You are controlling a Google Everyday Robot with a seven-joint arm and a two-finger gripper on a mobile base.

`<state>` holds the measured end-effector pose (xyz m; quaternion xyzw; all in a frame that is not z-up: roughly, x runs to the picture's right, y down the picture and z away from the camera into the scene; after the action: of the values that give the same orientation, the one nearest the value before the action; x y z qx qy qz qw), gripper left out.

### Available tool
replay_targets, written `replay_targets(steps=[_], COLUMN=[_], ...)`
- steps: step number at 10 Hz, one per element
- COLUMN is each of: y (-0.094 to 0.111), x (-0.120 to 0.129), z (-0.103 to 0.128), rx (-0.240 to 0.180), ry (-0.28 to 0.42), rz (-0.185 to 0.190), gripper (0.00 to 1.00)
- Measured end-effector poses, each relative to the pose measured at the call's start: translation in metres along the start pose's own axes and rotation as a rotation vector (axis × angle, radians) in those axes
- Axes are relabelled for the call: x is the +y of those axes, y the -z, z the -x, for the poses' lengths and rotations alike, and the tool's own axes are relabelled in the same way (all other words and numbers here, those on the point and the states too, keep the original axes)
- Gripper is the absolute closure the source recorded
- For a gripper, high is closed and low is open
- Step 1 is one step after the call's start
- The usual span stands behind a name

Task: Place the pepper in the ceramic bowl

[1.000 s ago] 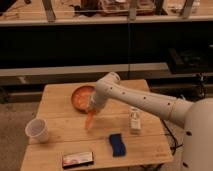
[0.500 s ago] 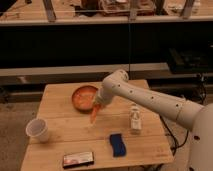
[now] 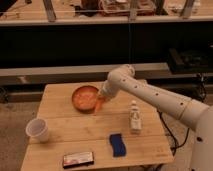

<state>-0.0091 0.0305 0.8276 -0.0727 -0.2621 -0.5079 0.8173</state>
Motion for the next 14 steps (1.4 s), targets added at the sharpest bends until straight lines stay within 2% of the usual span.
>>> replay_targets(steps=[2, 3, 4, 7, 8, 10, 12, 13, 14], y=[0.007, 0.008, 0.008, 0.003, -0.003, -0.014, -0.021, -0.024, -0.026], x=[-0.008, -0.006, -0.002, 0.002, -0.003, -0.015, -0.017, -0.016, -0.02], z=[-0.019, -0.027, -0.04, -0.057, -0.054, -0.038, -0.045, -0.05, -0.05], rx=[0.028, 0.041, 0.052, 0.053, 0.048, 0.039, 0.044, 0.044, 0.042], ry=[-0.018, -0.031, -0.056, -0.065, -0.06, -0.067, -0.074, -0.075, -0.07], rz=[-0.004, -0.003, -0.003, -0.005, 0.002, 0.011, 0.02, 0.024, 0.025], gripper=[0.88, 0.82, 0.71, 0.56, 0.58, 0.75, 0.94, 0.99, 0.99])
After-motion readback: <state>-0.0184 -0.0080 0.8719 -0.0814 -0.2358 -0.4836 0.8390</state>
